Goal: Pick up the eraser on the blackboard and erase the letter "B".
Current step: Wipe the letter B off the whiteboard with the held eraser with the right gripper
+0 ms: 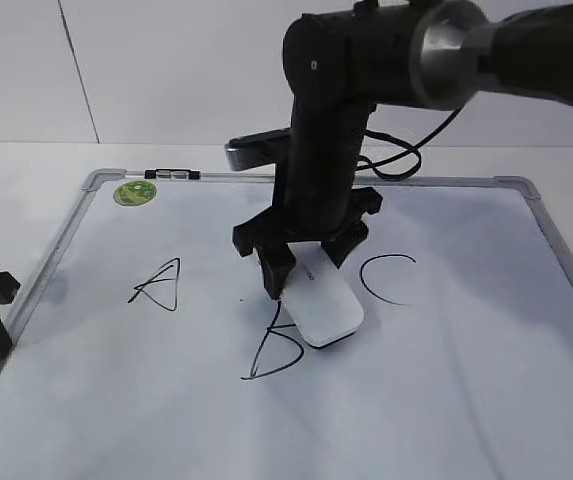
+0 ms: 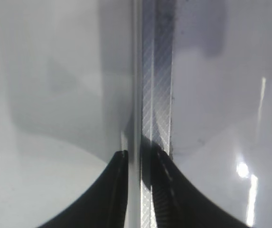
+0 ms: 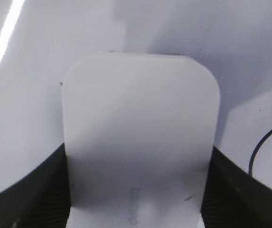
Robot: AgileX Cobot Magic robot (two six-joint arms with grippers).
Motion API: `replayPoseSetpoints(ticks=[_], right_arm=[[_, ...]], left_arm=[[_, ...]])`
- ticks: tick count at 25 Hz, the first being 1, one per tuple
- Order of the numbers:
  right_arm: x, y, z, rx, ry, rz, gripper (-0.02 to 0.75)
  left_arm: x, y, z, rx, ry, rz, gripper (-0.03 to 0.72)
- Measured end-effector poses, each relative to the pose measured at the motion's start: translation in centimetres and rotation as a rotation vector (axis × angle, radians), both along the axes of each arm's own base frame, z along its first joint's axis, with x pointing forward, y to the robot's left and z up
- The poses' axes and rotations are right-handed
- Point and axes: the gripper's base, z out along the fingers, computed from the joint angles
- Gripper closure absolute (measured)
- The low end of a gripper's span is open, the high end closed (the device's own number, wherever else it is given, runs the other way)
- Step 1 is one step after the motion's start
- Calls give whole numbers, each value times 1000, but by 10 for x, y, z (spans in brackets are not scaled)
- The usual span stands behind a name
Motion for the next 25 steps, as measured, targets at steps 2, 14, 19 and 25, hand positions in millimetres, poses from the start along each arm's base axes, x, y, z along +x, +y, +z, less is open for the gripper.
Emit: replayPoseSetpoints(ticks=[2,14,19,25], right_arm=[[2,-1,-6,-27,-3,8,206],[5,0,-24,-64,25,43,206],[5,1,-25,-59,29,50,206],[-3,12,-26,-45,44,86,206]], left_arm=[[0,0,0,0,1,0,554],[0,0,-1,-1,4,-1,547],[0,0,-1,-1,4,-1,547],[0,0,-1,-1,5,-1,547]])
